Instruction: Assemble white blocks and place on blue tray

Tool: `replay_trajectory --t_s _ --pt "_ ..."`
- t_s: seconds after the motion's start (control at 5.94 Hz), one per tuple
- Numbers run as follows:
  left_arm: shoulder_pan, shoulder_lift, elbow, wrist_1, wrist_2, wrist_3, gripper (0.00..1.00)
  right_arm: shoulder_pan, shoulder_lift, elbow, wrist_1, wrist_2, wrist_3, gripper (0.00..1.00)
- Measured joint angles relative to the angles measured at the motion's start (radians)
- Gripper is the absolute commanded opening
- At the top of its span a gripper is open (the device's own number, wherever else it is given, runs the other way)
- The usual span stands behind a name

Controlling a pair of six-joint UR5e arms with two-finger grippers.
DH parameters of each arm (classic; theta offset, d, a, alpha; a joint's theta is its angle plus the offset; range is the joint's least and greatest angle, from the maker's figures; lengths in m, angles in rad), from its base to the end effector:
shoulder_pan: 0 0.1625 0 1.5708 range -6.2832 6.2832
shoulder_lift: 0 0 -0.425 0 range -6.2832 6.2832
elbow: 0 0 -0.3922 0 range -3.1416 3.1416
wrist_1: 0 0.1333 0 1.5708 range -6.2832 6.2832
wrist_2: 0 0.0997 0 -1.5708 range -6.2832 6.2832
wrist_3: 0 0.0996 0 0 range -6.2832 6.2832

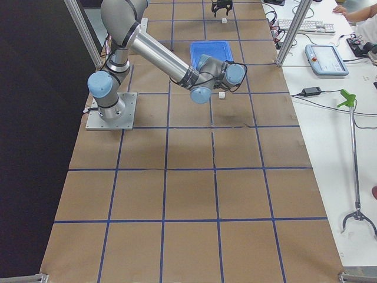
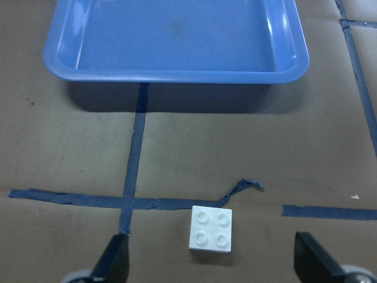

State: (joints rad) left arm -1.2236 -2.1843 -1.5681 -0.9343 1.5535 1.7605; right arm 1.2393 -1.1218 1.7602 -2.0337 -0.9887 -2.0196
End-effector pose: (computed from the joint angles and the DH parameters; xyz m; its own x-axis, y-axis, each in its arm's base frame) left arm 0.1004 -0.6743 0.1881 -0.1567 0.9872 -0.0285 0.9876 0.1564 -0.0121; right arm -0.0119 -0.6125 0.2123 0.0404 -0.9962 0.0776 -0.8225 -0.0772 -0.5635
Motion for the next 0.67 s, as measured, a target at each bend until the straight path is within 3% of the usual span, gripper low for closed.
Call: replay_trajectory --t_s 0.34,0.67 --pt "-0.001 -0.022 0.005 0.033 -0.032 0.032 0.88 -0.014 0.066 0.035 -0.075 0.038 -0.001 1.00" --pt "-0.001 -0.037 0.010 0.054 -0.066 0.067 0.34 -0.015 0.096 0.037 -0.097 0.051 -0.006 1.00"
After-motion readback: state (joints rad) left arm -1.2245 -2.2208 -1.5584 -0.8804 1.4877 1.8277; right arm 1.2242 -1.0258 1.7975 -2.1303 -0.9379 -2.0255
